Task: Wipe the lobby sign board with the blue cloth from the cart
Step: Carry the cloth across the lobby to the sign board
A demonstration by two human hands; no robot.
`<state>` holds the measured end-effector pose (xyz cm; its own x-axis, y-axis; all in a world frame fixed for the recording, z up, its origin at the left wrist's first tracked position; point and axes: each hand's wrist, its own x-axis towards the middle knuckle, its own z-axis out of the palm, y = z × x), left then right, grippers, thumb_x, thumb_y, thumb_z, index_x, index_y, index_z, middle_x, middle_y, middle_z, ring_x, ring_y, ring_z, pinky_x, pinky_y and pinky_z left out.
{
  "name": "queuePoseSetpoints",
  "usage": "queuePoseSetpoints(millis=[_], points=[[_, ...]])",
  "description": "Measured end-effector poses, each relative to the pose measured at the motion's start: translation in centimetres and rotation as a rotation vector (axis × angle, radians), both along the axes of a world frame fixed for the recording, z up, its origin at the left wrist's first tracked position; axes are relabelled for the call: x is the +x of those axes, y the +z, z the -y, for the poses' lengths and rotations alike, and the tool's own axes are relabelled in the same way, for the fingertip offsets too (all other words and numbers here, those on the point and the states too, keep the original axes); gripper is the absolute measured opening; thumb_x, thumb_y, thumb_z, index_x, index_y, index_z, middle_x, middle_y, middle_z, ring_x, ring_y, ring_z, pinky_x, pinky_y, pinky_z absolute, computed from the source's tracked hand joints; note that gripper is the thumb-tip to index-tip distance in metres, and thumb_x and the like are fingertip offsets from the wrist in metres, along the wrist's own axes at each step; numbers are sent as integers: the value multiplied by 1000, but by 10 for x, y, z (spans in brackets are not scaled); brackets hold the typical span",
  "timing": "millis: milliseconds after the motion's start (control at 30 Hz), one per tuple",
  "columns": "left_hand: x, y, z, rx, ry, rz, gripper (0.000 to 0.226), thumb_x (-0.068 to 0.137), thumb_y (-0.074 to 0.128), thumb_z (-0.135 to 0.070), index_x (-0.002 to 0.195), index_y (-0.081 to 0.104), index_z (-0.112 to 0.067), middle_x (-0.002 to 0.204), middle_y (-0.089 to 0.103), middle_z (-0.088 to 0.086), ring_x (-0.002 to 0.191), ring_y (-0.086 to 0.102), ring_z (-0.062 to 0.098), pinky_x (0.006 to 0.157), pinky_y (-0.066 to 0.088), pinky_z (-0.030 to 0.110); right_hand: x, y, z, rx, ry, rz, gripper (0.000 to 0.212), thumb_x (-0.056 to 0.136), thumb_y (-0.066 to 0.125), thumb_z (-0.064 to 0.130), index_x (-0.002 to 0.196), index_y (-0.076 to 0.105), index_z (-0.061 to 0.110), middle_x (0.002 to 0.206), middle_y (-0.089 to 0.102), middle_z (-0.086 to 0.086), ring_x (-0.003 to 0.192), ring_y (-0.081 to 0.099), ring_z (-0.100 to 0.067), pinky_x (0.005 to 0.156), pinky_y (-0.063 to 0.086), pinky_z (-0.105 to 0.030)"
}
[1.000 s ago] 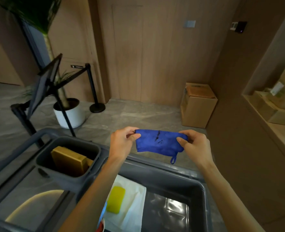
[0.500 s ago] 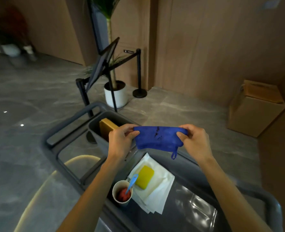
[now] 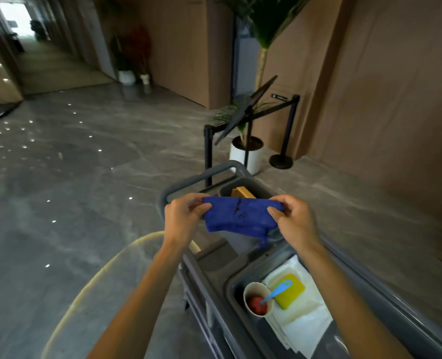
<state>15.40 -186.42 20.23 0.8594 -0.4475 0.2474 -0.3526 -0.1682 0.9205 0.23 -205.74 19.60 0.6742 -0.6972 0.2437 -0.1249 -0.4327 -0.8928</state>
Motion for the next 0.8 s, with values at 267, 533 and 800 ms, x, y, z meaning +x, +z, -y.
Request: queuePoseSetpoints(millis=[267, 533, 800], points=[[65, -10, -115, 27, 196, 6, 16, 83, 75, -4, 94, 77, -16, 81, 77, -2, 78, 71, 3, 80, 55, 21, 96, -1, -93, -46, 164, -5, 31, 89, 69, 6, 92, 64, 37, 92, 70, 15, 89, 67, 2, 76, 55, -22], [111, -21, -232, 9, 366, 15, 45, 83, 71, 0, 82, 71, -45, 71, 73, -23, 73, 69, -5, 71, 51, 9, 187, -11, -191, -2, 347, -31, 22, 88, 68, 2, 96, 70, 22, 92, 75, 2, 89, 71, -15, 80, 60, -38], [126, -43, -336, 22, 616, -69, 22, 85, 71, -4, 100, 78, -18, 81, 76, -7, 78, 69, -2, 72, 49, 6, 253, -26, -284, 26, 576, -88, 26, 88, 67, -1, 91, 71, 25, 87, 76, 2, 86, 72, -20, 79, 61, -45]])
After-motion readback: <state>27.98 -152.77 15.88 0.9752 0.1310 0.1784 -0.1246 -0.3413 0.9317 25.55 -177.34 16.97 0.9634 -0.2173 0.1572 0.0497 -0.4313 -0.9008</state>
